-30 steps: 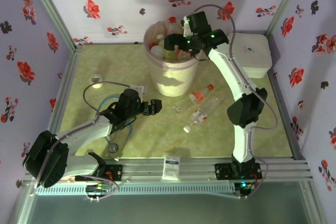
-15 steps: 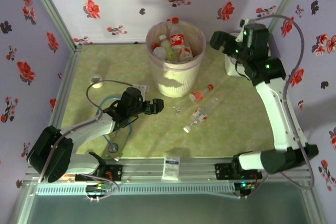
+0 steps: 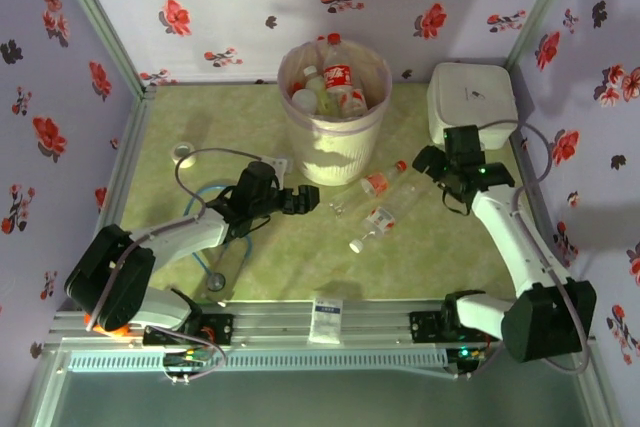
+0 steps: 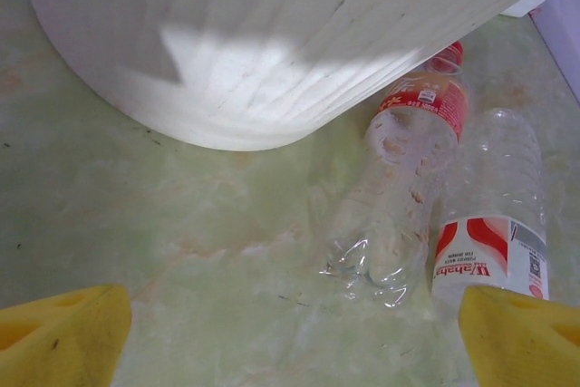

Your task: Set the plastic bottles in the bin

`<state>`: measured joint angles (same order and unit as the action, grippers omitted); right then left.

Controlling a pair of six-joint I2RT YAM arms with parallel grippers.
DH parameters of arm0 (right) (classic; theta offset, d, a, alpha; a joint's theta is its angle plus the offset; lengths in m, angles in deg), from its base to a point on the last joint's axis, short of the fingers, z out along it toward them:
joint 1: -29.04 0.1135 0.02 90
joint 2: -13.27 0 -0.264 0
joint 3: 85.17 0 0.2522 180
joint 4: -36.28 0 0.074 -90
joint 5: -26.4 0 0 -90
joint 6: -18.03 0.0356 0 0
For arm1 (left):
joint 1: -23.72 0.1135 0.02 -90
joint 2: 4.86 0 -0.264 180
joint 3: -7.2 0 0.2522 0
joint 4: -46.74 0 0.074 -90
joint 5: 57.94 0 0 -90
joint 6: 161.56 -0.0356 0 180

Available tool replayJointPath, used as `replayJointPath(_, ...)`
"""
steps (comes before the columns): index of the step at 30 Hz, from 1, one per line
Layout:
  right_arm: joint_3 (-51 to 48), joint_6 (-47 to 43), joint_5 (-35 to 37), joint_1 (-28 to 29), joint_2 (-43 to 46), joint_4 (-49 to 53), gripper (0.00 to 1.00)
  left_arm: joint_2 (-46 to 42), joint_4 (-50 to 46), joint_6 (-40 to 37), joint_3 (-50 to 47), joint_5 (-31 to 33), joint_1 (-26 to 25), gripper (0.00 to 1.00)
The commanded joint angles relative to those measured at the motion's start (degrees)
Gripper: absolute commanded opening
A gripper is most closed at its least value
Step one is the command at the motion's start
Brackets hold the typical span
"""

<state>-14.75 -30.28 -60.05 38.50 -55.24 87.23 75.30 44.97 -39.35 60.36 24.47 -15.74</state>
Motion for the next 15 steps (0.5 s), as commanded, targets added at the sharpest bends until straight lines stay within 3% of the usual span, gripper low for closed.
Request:
replayJointPath(1, -2.74, 6.05, -7.17, -0.32, -4.74, -8.32, 0.84, -0.46, 1.32, -1.46, 0.69, -0.71, 0.35, 0.93)
replayJointPath(6, -5.61, 9.03, -13.15, -0.07, -12.25, -14.81, 0.83, -3.18, 0.87, -0.90, -1.03, 0.16, 0.35, 0.93)
replayJointPath(11, -7.53, 9.63, -12.59, 0.80, -15.24, -16.13, 0.91, -4.51, -0.04, -1.27, -1.91, 1.53, 0.30, 0.94)
replayJointPath(15, -10.32, 11.24, -12.95, 1.39, -17.10, -19.63, 0.91, -3.55, 0.74, -1.01, -1.45, 1.14, 0.35, 0.94)
